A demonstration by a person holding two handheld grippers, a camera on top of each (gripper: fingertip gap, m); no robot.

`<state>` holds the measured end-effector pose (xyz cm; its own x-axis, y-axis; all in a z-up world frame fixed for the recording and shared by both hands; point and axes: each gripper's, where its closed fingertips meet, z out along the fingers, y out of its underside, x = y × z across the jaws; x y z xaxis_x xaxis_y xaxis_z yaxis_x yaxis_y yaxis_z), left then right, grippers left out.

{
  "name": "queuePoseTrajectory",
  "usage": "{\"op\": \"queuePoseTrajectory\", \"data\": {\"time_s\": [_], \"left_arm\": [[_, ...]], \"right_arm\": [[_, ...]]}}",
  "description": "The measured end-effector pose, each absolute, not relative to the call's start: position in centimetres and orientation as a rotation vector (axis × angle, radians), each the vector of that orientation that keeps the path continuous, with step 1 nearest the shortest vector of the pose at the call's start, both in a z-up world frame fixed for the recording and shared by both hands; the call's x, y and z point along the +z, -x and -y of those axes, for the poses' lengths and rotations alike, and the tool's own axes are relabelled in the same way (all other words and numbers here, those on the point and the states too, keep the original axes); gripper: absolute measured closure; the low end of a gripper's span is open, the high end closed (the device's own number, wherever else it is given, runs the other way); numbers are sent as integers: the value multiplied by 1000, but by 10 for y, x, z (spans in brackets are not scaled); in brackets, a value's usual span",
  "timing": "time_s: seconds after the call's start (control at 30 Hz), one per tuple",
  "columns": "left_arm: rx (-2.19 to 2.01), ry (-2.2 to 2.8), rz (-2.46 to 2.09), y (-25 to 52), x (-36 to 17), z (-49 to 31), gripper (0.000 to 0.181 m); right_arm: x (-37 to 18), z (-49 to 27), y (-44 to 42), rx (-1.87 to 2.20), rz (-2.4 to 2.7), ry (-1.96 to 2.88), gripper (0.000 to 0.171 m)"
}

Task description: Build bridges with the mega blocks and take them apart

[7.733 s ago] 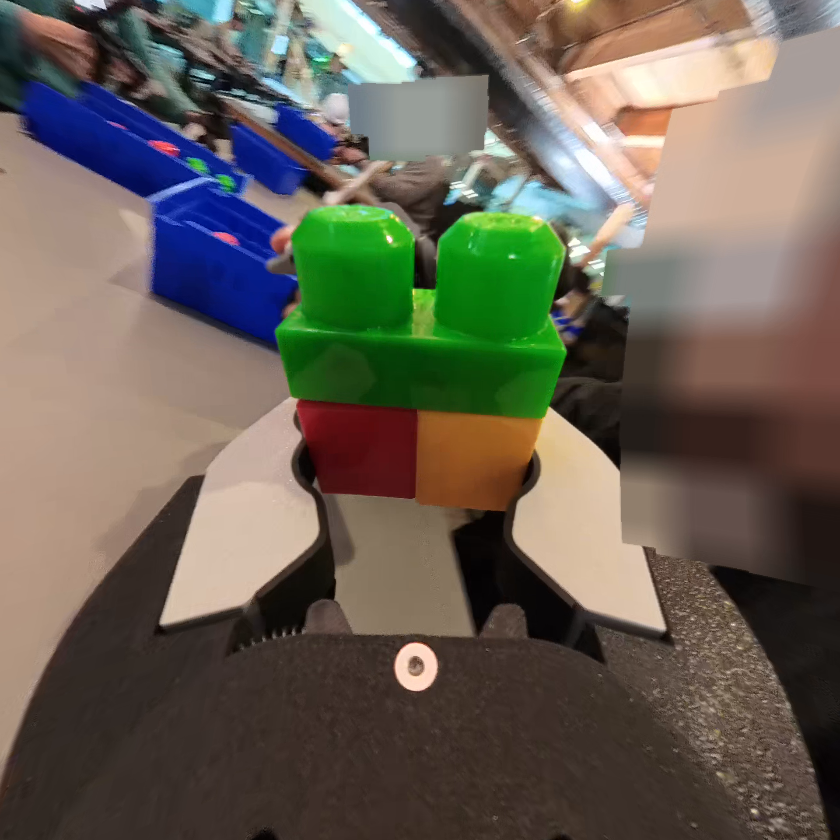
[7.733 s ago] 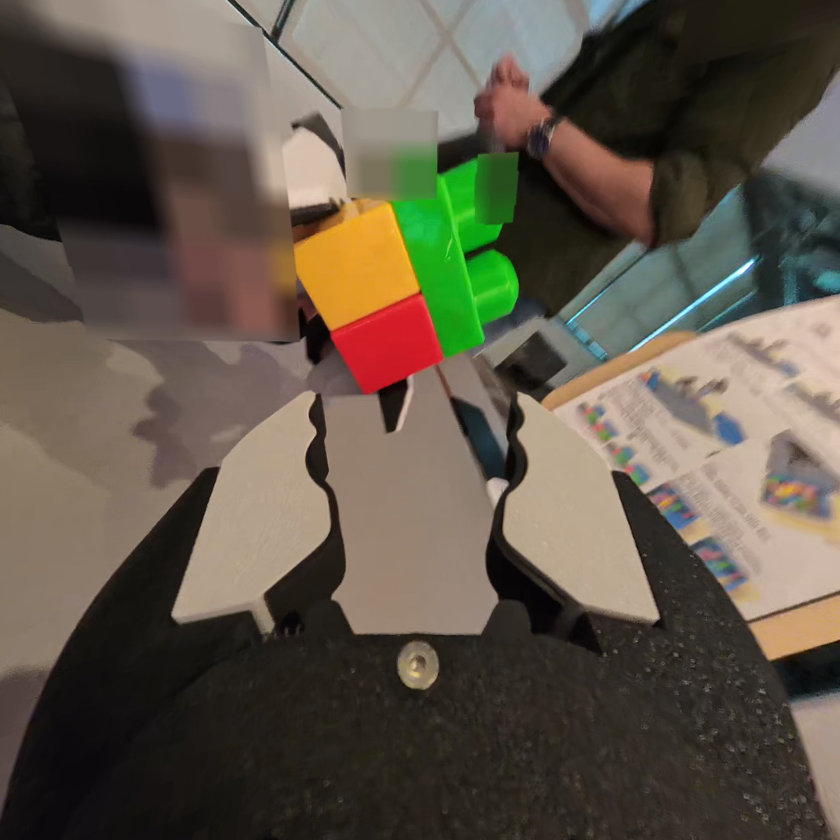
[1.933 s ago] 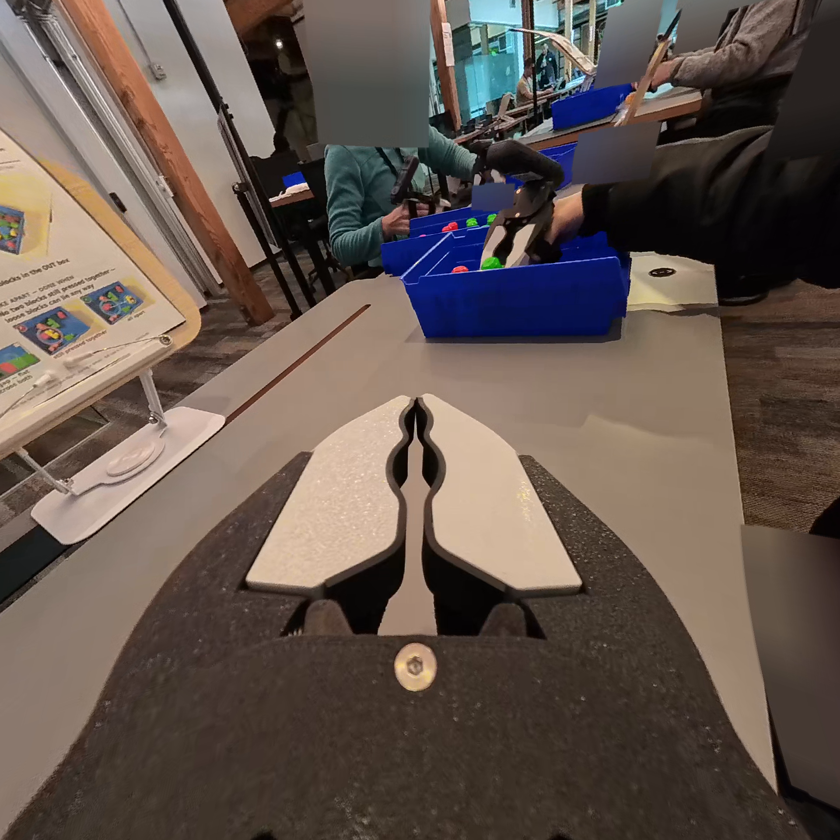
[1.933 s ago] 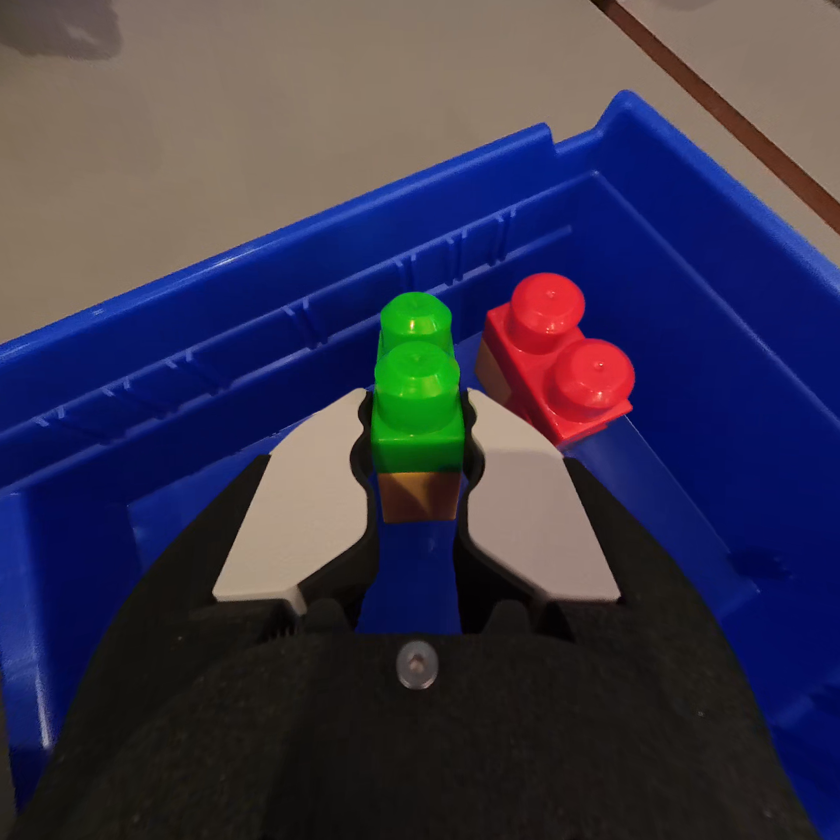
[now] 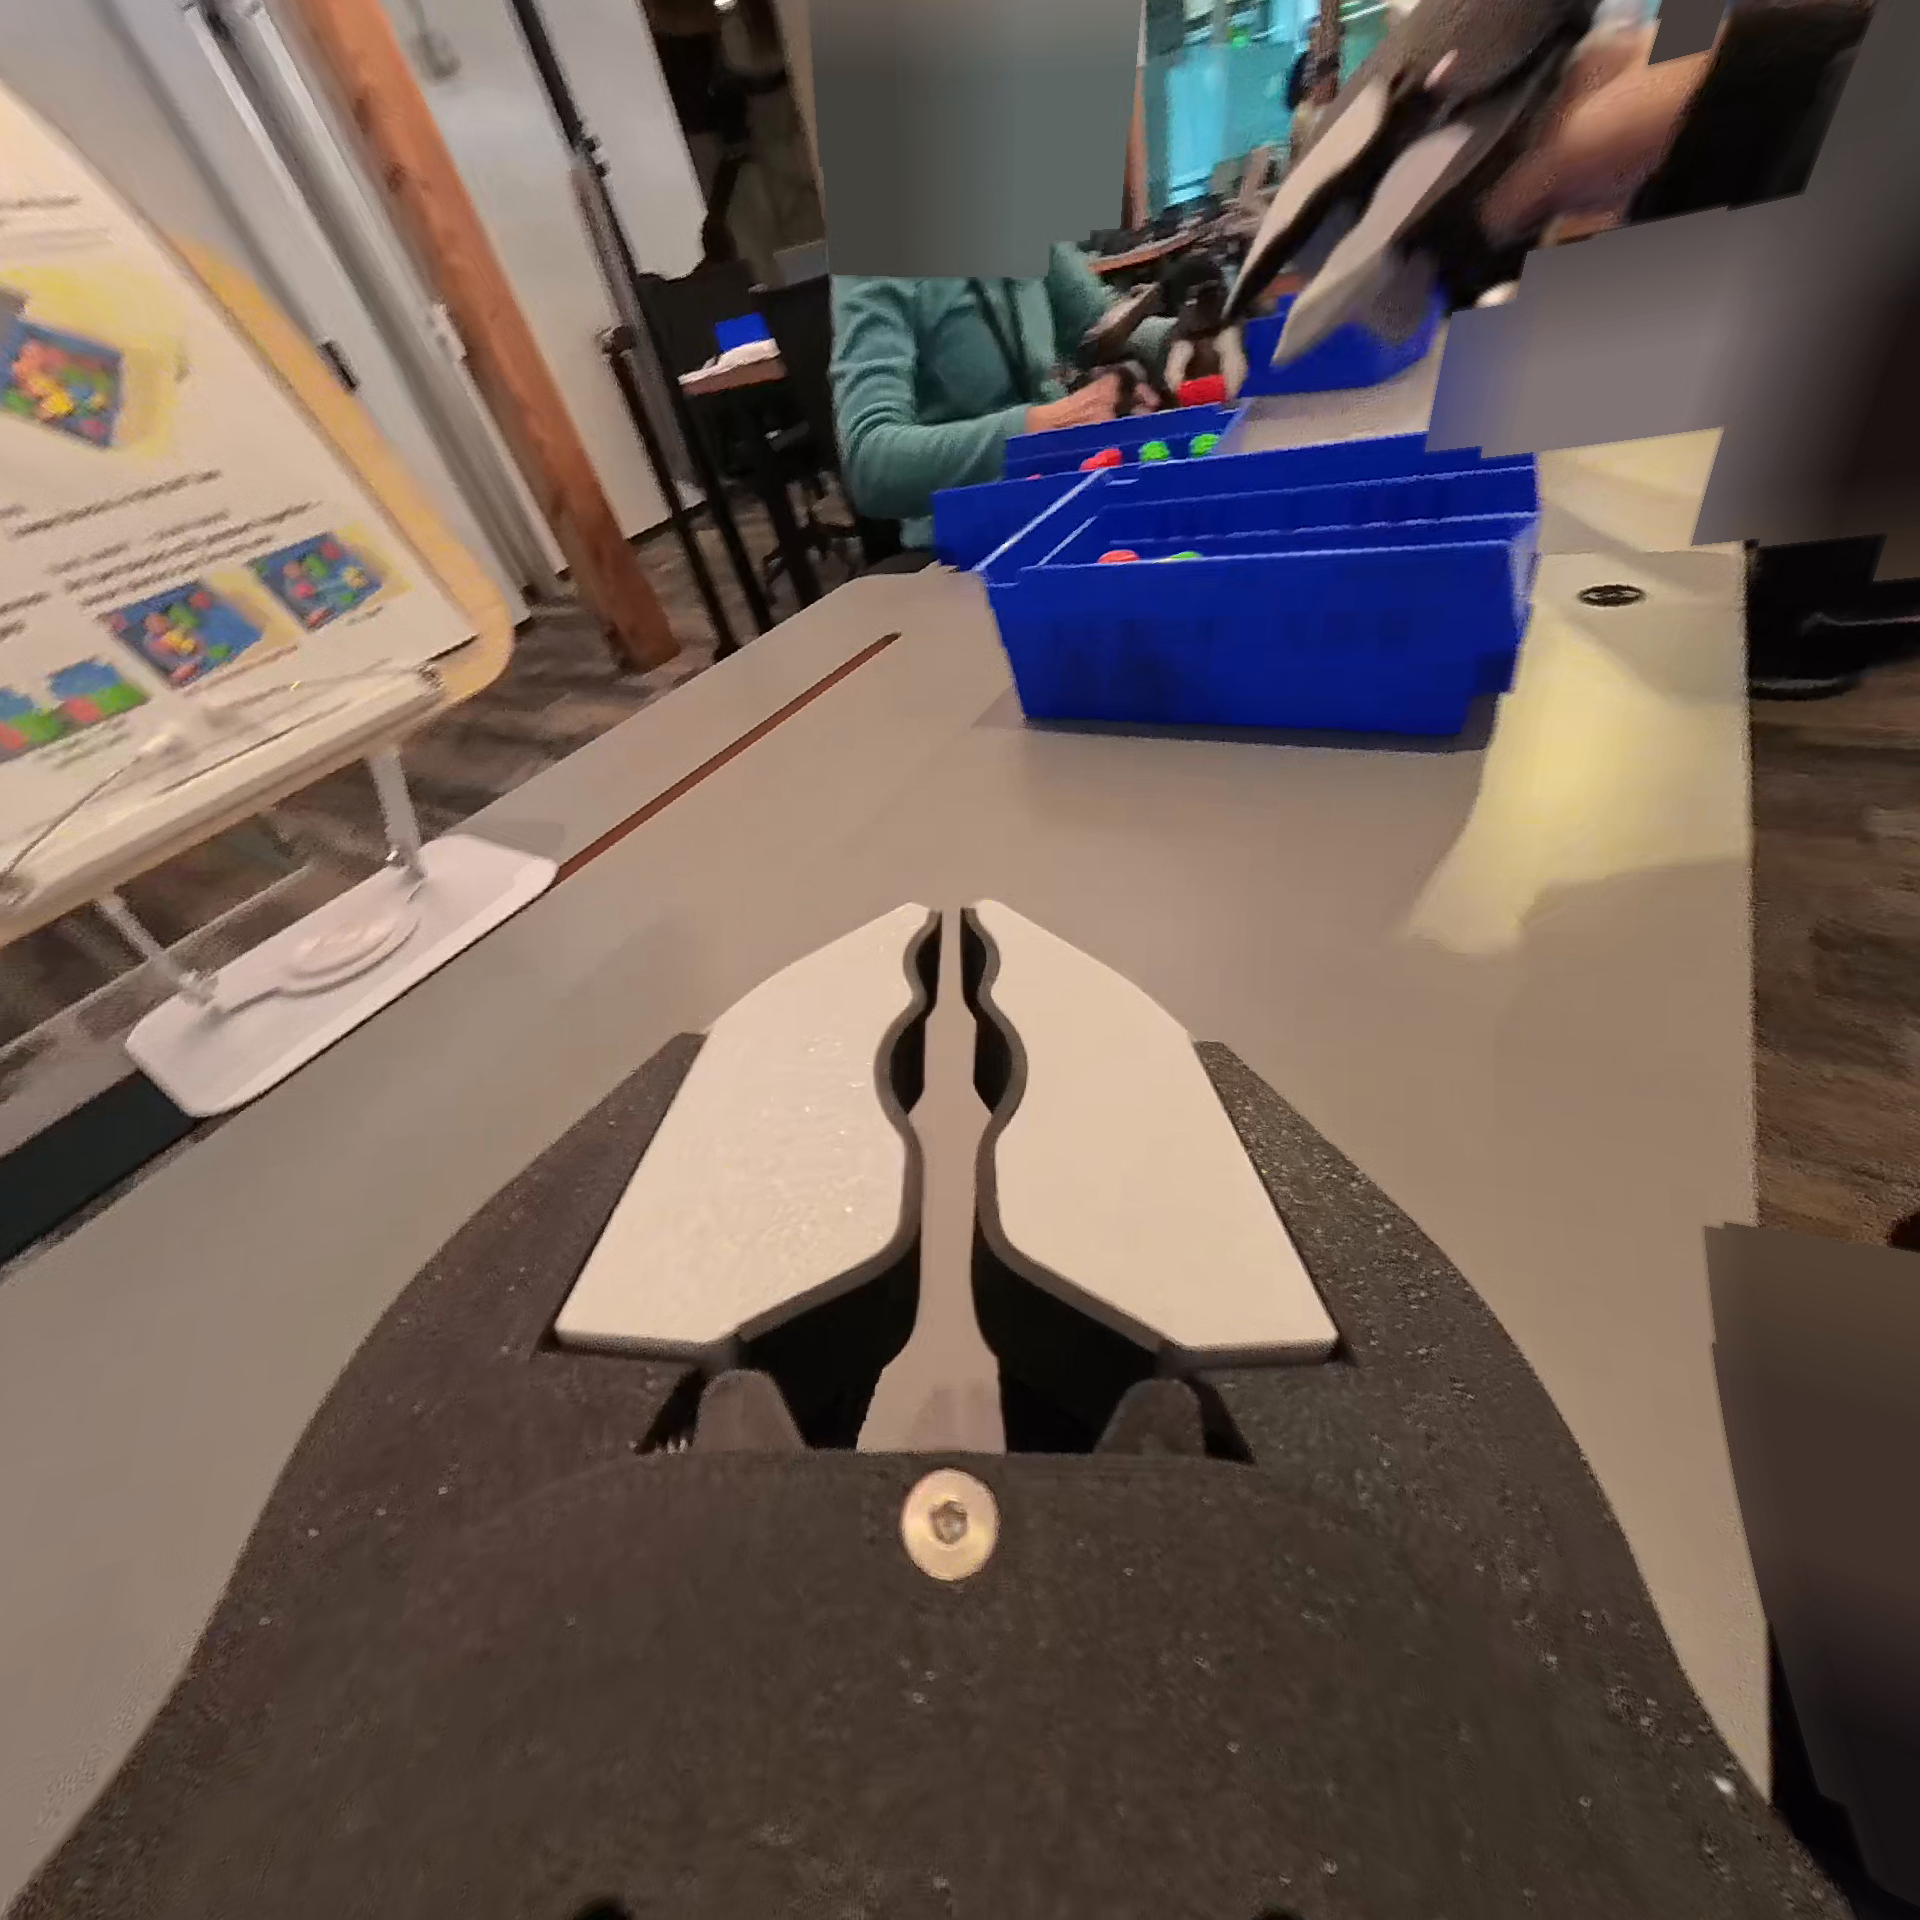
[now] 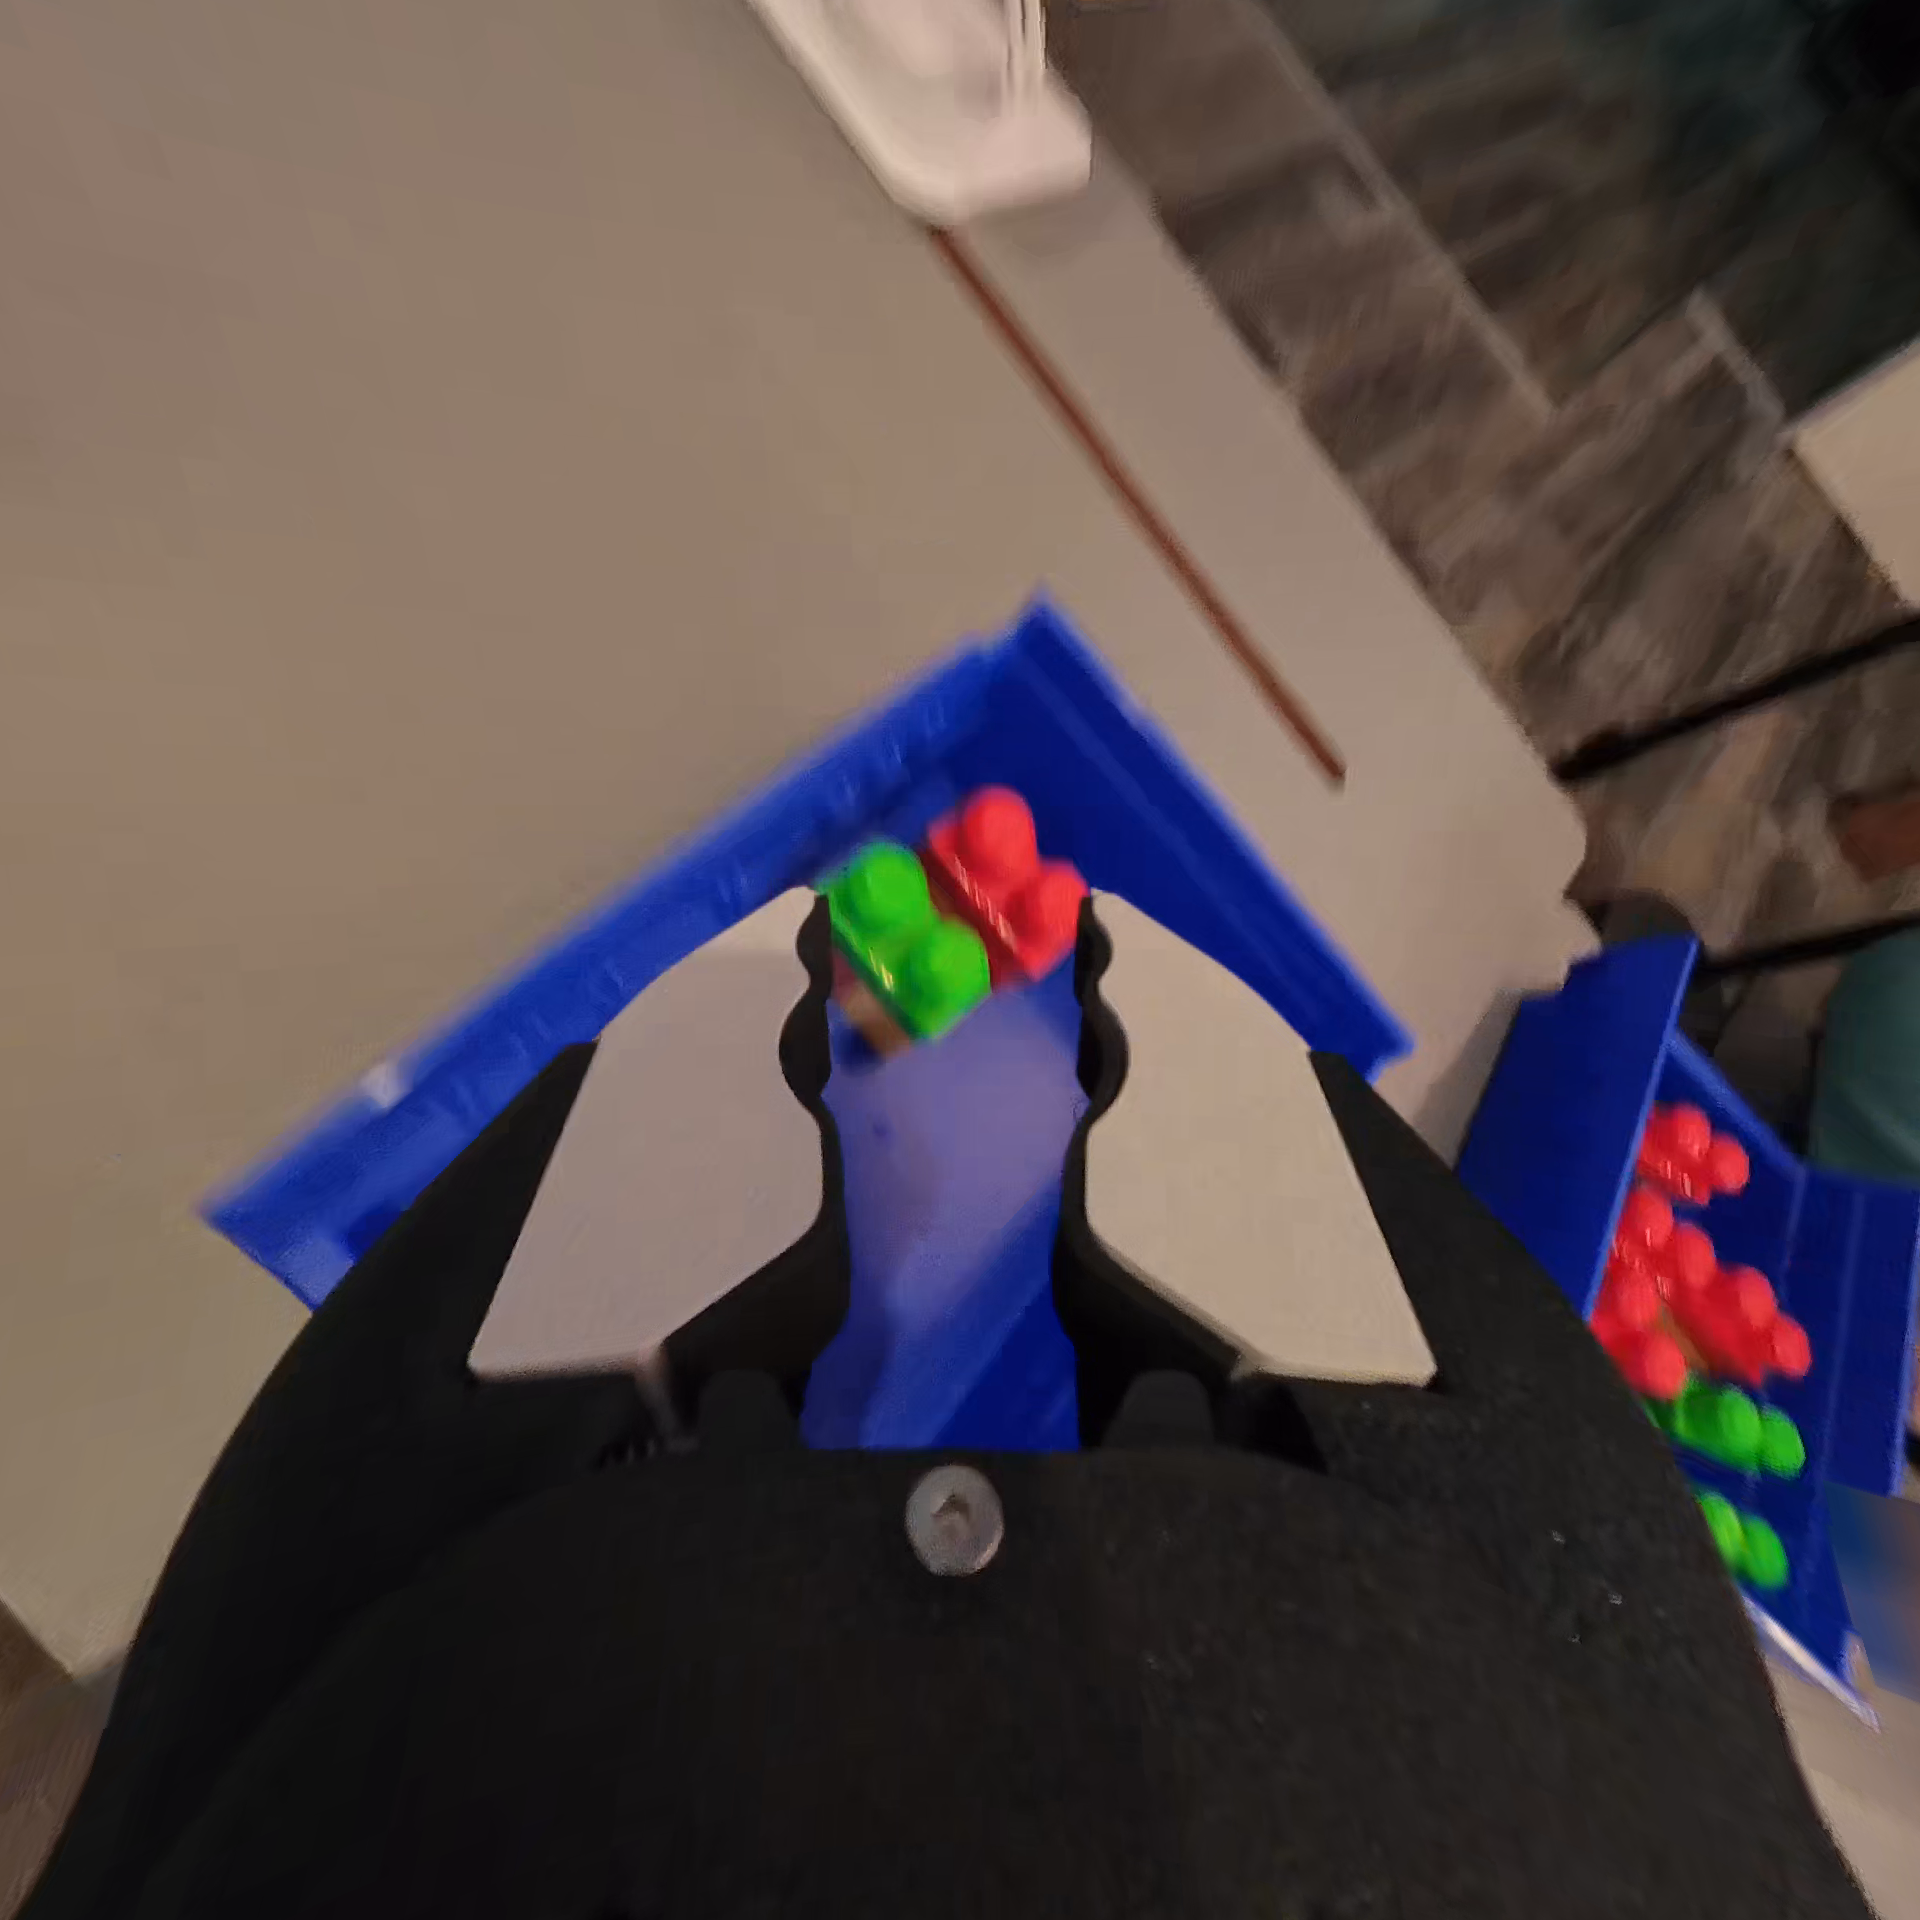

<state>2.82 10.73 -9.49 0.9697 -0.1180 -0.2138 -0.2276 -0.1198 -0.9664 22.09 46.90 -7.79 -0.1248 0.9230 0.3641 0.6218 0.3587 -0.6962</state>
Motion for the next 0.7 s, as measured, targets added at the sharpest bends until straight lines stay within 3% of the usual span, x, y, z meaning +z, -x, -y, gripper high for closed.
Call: {"op": "queuePoseTrajectory", "data": {"time_s": [0.2, 0.37, 0.47, 0.53, 0.7], "left_arm": [[73, 1657, -21, 7, -88, -86, 174], [85, 1649, 98, 27, -77, -48, 167], [139, 1658, 135, 39, -69, -17, 168], [211, 1671, 168, 54, -66, 10, 170], [430, 1705, 285, 117, -61, 102, 181]], "right_arm": [[11, -330, -134, 1043, 1784, 1042, 120], [-22, -227, -55, 1333, 1826, 938, 121], [-50, -178, -18, 1554, 1825, 923, 135], [-61, -156, 0, 1659, 1803, 896, 156], [-74, -126, 26, 1704, 1768, 807, 171]]}}
